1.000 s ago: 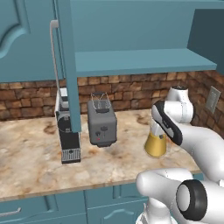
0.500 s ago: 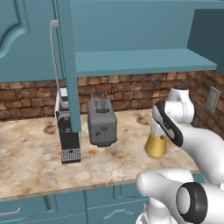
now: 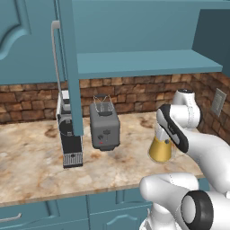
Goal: There is a tray on the dining counter. Grab the cup, mug, and pitcher and place them on the tray. The pitcher may be placed next to the tray if it cannot fit the tray.
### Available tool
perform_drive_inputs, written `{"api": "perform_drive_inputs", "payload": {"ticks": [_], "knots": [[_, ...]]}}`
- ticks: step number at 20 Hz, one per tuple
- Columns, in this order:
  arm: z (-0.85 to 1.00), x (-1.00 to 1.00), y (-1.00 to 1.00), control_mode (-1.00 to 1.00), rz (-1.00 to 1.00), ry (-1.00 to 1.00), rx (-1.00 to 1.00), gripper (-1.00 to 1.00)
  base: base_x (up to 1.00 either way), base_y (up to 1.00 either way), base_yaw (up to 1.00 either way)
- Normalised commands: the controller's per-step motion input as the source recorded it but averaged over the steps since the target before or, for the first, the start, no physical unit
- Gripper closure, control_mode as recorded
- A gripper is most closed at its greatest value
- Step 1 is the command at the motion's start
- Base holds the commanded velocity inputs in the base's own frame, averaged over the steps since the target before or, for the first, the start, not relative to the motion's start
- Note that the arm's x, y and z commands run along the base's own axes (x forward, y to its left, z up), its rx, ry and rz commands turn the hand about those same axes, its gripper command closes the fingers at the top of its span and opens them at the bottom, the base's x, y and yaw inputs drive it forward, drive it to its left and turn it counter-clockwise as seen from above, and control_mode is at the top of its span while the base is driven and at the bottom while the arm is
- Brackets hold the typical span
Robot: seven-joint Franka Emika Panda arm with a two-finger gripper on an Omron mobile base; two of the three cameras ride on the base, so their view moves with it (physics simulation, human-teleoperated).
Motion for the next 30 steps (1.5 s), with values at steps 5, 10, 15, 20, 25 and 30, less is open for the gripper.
{"api": "perform_drive_inputs", "payload": {"ticks": [5,10,15,20,25,30], "knots": [[0.24,-0.03,0.00,-1.00,0.00,0.00,0.00,1.00,0.00,0.00,0.00],[0.30,0.00,0.06,-1.00,0.00,0.00,0.00,1.00,0.00,0.00,0.00],[0.41,-0.09,0.13,-1.00,-0.02,0.00,-0.01,1.00,0.00,0.00,0.00],[0.30,-0.19,0.09,-1.00,-0.06,0.00,-0.04,1.00,0.00,0.00,0.00],[0.39,-0.17,0.01,-1.00,-0.09,0.01,-0.01,1.00,0.00,0.00,0.00],[0.27,-0.26,0.00,-1.00,-0.11,0.00,0.00,1.00,0.00,0.00,0.00]]}}
